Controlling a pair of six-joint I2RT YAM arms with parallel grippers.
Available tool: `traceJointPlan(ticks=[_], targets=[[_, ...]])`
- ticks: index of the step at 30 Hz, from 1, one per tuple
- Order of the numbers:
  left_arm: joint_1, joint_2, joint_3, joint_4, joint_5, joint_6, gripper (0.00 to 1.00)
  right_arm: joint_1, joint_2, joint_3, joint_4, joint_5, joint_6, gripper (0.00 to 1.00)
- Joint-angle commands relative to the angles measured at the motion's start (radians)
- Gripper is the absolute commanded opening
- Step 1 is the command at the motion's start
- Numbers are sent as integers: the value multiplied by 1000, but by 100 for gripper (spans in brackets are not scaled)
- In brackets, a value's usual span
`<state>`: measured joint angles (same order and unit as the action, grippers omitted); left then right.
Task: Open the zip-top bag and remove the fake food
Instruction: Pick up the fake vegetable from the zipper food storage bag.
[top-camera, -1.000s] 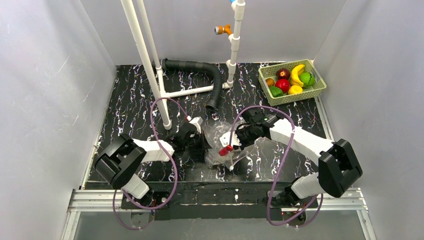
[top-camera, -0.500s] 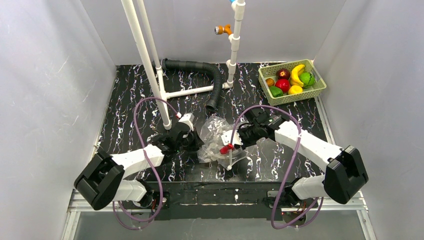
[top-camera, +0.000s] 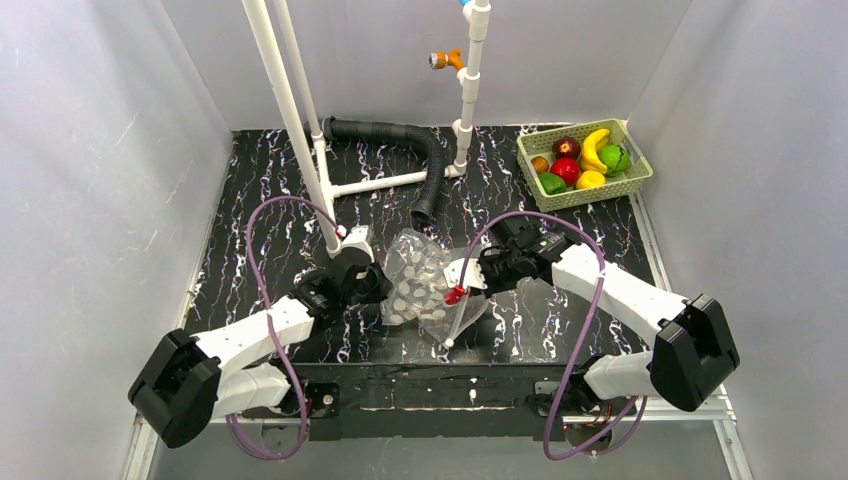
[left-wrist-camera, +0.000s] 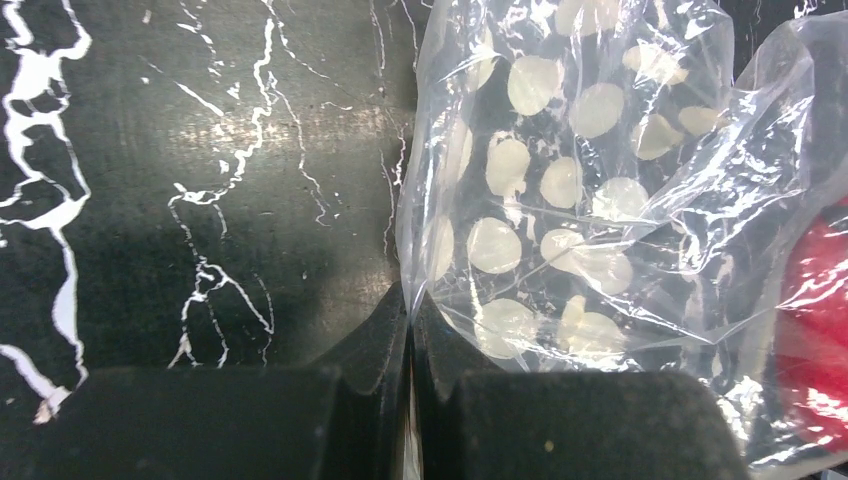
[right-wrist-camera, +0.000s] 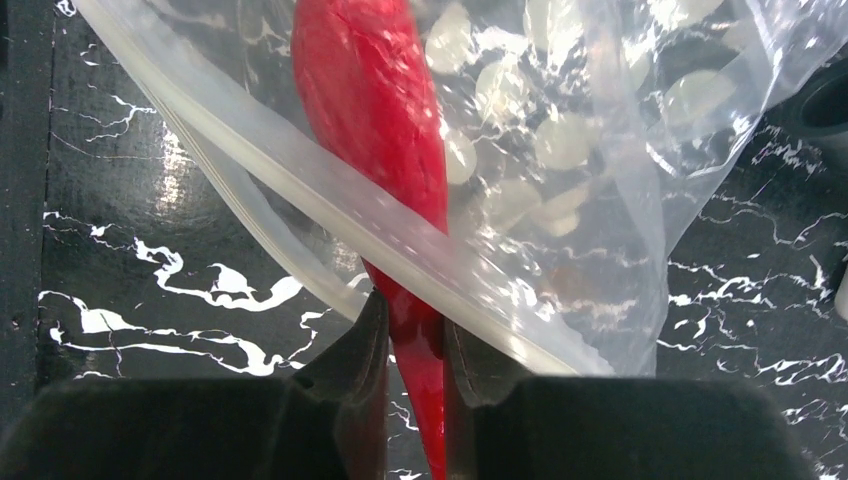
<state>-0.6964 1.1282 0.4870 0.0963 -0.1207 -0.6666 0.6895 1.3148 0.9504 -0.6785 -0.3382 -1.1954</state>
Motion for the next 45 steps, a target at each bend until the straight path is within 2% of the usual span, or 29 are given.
traceJointPlan(ticks=[1,11,19,24,39,45], targets=[[3,-52,31,-88,-79,-7,0,5,-13,-11,26,41,36,7],[4,-94,6,-85,-108,-24,0,4,23,-19,20,99,75,7],[4,-123,-14,-85,-151,-43,0,-29,-46,-51,-41,-4,95,7],[3,-134,-14,-86,-165,-51,0,-62,-73,-80,-47,-10,93,7],[5,-136,-31,-63,-172,-56,0,-237,-173,-151,-45,-69,106,7],[4,-133,-43,-33,-152,-54,0,-371,-194,-126,-35,-180,181,7]])
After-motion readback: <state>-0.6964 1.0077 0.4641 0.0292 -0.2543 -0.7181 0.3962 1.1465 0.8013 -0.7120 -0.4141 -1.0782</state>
